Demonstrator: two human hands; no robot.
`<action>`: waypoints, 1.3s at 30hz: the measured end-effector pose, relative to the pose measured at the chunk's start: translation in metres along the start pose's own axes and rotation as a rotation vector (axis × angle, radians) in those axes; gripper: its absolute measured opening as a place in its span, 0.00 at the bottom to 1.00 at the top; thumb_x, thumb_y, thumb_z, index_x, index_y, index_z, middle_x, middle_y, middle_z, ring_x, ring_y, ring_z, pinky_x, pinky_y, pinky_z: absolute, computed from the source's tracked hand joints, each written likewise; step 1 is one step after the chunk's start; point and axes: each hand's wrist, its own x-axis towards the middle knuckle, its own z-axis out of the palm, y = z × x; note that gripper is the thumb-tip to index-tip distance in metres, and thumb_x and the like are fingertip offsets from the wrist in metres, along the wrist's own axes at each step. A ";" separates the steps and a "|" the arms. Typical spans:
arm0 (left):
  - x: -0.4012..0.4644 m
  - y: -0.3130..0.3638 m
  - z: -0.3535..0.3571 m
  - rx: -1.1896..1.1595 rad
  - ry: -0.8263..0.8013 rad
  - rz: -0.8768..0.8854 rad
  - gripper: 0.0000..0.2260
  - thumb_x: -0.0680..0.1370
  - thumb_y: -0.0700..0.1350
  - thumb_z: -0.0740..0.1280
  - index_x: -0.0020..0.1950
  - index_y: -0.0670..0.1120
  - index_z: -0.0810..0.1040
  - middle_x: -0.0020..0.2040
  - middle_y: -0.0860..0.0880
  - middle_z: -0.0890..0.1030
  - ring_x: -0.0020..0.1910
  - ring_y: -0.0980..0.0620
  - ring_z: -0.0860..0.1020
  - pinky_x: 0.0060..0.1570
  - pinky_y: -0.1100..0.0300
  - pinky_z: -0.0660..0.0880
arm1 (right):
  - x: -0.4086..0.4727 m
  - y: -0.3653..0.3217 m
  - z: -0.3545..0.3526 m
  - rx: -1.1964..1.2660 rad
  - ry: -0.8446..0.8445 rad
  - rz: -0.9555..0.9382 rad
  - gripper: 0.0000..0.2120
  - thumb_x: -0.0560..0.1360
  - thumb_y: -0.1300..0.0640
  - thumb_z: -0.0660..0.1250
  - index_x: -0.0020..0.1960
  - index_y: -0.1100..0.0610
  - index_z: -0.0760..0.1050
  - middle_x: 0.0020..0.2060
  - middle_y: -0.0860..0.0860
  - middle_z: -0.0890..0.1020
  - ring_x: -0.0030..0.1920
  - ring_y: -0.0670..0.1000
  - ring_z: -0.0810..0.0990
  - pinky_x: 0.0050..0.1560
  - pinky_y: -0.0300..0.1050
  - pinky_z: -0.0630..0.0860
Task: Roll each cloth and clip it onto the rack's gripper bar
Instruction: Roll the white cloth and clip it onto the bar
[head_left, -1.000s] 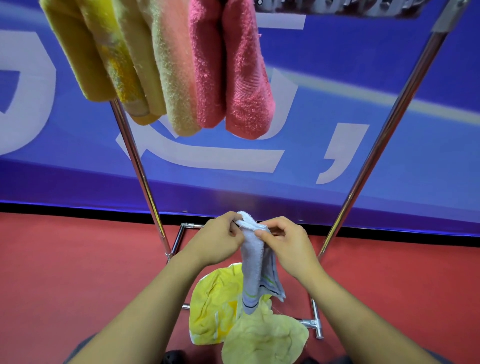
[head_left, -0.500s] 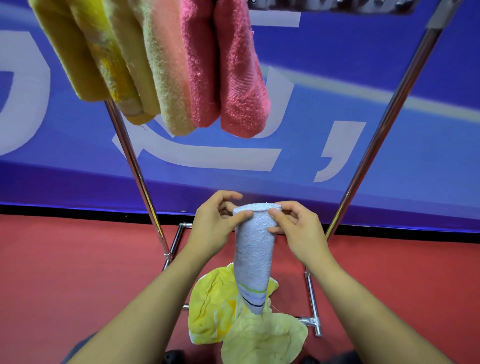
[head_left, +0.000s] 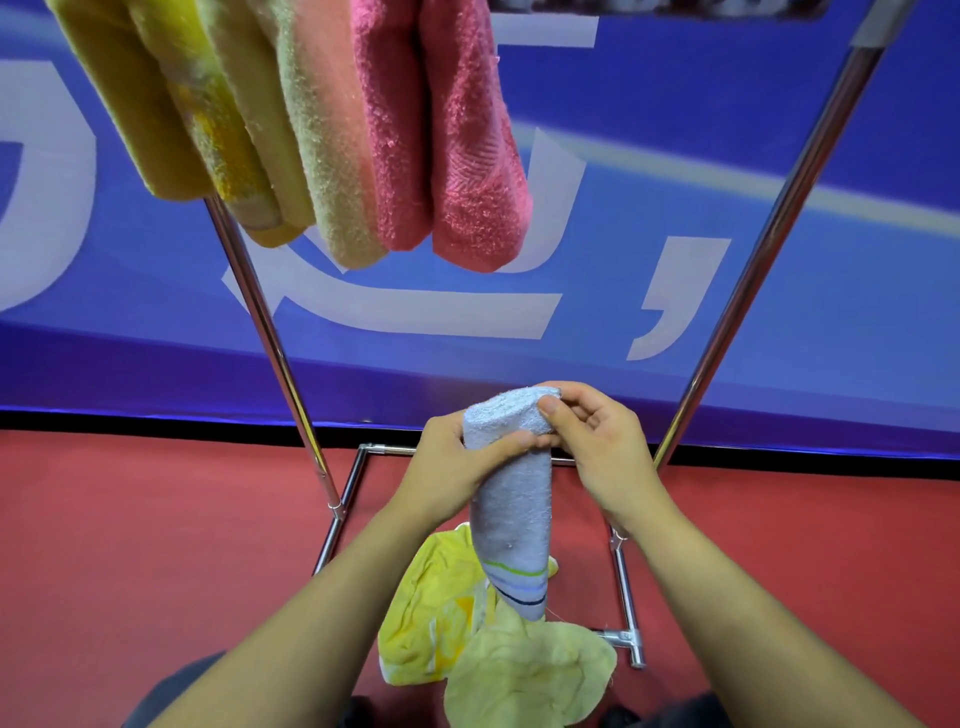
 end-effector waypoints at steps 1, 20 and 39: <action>0.000 0.001 0.003 0.009 0.043 0.001 0.08 0.75 0.41 0.76 0.52 0.51 0.86 0.50 0.53 0.88 0.49 0.60 0.84 0.50 0.65 0.78 | 0.000 0.000 0.000 -0.004 0.007 0.002 0.07 0.80 0.63 0.66 0.52 0.55 0.82 0.41 0.49 0.86 0.40 0.50 0.84 0.48 0.44 0.82; 0.003 0.023 -0.001 0.031 0.150 0.090 0.11 0.73 0.40 0.78 0.51 0.53 0.86 0.46 0.59 0.87 0.49 0.62 0.85 0.48 0.68 0.77 | 0.002 0.038 0.011 -0.172 -0.190 0.089 0.27 0.67 0.65 0.81 0.63 0.54 0.77 0.55 0.49 0.86 0.57 0.48 0.85 0.56 0.46 0.80; 0.022 0.048 -0.023 0.069 0.270 0.067 0.04 0.72 0.45 0.79 0.46 0.50 0.88 0.42 0.55 0.88 0.42 0.60 0.82 0.47 0.59 0.80 | -0.021 0.124 0.027 -0.189 -0.226 0.375 0.09 0.67 0.63 0.81 0.39 0.58 0.81 0.33 0.45 0.84 0.35 0.41 0.80 0.37 0.39 0.76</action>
